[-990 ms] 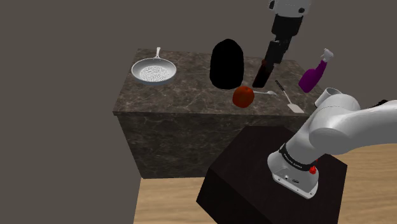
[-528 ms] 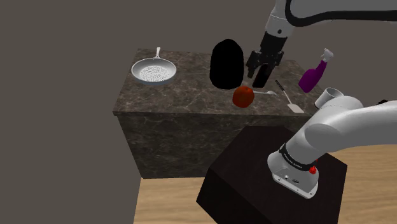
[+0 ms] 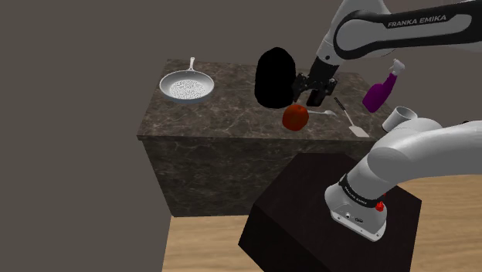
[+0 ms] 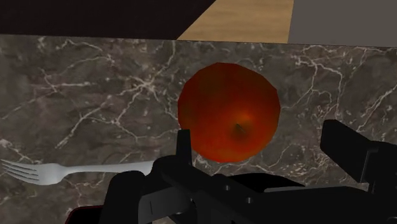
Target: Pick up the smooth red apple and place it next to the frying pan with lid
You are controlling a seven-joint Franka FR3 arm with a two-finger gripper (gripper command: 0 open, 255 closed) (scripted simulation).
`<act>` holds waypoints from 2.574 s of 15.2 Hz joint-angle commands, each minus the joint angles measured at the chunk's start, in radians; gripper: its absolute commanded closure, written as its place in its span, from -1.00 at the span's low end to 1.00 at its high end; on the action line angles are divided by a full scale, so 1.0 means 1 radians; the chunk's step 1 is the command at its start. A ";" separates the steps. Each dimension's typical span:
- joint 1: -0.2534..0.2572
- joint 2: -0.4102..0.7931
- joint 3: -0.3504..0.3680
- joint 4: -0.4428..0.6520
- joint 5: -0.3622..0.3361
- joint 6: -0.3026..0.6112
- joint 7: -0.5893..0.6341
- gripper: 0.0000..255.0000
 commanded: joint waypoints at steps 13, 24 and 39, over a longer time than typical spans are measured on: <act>0.003 0.024 0.001 -0.035 0.005 0.060 -0.001 1.00; 0.002 0.005 0.003 -0.004 0.003 0.011 0.004 1.00; 0.001 -0.040 0.008 0.173 -0.002 -0.210 0.027 1.00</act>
